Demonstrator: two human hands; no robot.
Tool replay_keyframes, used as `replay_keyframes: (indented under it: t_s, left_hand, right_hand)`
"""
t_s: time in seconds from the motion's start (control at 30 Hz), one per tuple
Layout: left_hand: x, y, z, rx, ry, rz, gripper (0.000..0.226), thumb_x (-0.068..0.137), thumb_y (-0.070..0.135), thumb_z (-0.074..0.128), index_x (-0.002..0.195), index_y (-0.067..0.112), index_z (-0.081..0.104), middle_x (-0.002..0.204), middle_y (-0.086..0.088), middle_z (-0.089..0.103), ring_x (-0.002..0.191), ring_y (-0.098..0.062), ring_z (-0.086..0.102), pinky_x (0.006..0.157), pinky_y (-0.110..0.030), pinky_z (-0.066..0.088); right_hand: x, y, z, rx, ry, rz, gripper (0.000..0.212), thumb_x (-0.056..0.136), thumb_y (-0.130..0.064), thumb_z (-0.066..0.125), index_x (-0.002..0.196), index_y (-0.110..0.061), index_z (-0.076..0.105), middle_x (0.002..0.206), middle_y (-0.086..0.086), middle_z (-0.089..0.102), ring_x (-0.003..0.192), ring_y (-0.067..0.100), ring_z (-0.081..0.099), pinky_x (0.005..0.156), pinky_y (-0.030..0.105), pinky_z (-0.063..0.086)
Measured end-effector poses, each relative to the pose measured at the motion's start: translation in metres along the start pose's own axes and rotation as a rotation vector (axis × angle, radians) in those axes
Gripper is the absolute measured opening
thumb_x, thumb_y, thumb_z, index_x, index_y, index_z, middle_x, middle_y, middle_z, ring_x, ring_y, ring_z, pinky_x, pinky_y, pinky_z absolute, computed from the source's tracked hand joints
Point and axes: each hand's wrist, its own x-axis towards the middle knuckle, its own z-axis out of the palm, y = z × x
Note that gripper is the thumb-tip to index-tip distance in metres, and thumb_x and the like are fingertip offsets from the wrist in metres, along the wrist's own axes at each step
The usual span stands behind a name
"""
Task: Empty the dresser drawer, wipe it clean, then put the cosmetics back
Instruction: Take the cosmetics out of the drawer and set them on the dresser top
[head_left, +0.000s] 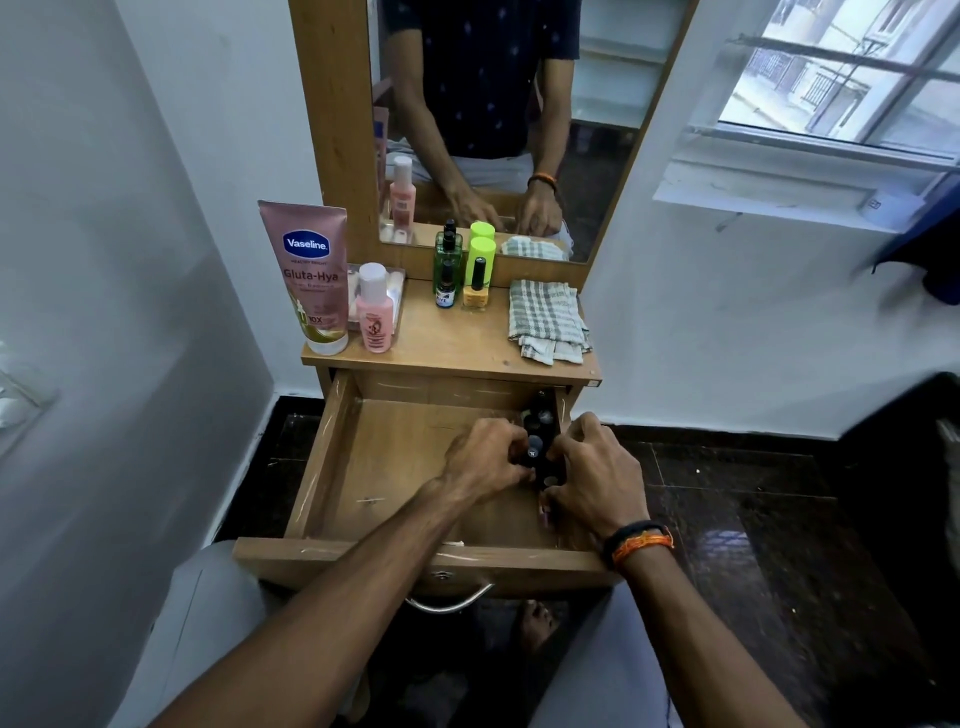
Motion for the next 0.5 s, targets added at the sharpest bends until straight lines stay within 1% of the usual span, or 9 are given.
replay_keyframes:
  t_s: [0.2, 0.3, 0.4, 0.5]
  left_hand:
    - [0.0, -0.0002, 0.0021, 0.017, -0.039, -0.027, 0.034, 0.084, 0.027, 0.078, 0.115, 0.016, 0.07, 0.11, -0.003, 0.07, 0.086, -0.008, 0.053, 0.072, -0.023, 0.043]
    - [-0.0007, -0.0002, 0.0021, 0.016, -0.04, -0.033, 0.035, 0.085, 0.026, 0.076, 0.117, 0.015, 0.069, 0.111, -0.003, 0.069, 0.092, -0.014, 0.06, 0.076, -0.025, 0.048]
    - [-0.0013, 0.0002, -0.0008, 0.007, -0.019, -0.043, 0.029, 0.085, 0.028, 0.076, 0.111, 0.014, 0.072, 0.104, -0.003, 0.069, 0.083, -0.01, 0.054, 0.07, -0.023, 0.043]
    - [-0.0019, -0.0006, -0.006, -0.004, 0.003, -0.055, 0.027, 0.084, 0.032, 0.076, 0.103, 0.014, 0.074, 0.089, 0.005, 0.063, 0.078, -0.009, 0.053, 0.06, -0.019, 0.037]
  right_hand:
    - [0.0011, -0.0009, 0.0035, -0.056, 0.053, -0.016, 0.031, 0.075, -0.042, 0.075, 0.098, -0.022, 0.069, 0.117, 0.0, 0.052, 0.093, 0.015, 0.054, 0.069, 0.03, 0.054]
    - [-0.0001, -0.0001, 0.0035, -0.04, 0.081, -0.017, 0.027, 0.078, -0.042, 0.07, 0.097, -0.022, 0.071, 0.115, -0.001, 0.054, 0.091, 0.013, 0.054, 0.067, 0.028, 0.054]
    - [-0.0017, -0.0002, 0.0001, 0.007, 0.117, -0.003, 0.026, 0.08, -0.041, 0.067, 0.095, -0.021, 0.071, 0.11, -0.002, 0.055, 0.087, 0.012, 0.055, 0.065, 0.027, 0.053]
    - [-0.0049, -0.0007, -0.0037, 0.084, 0.174, 0.03, 0.026, 0.079, -0.041, 0.069, 0.094, -0.02, 0.07, 0.101, -0.003, 0.058, 0.083, 0.013, 0.057, 0.061, 0.026, 0.048]
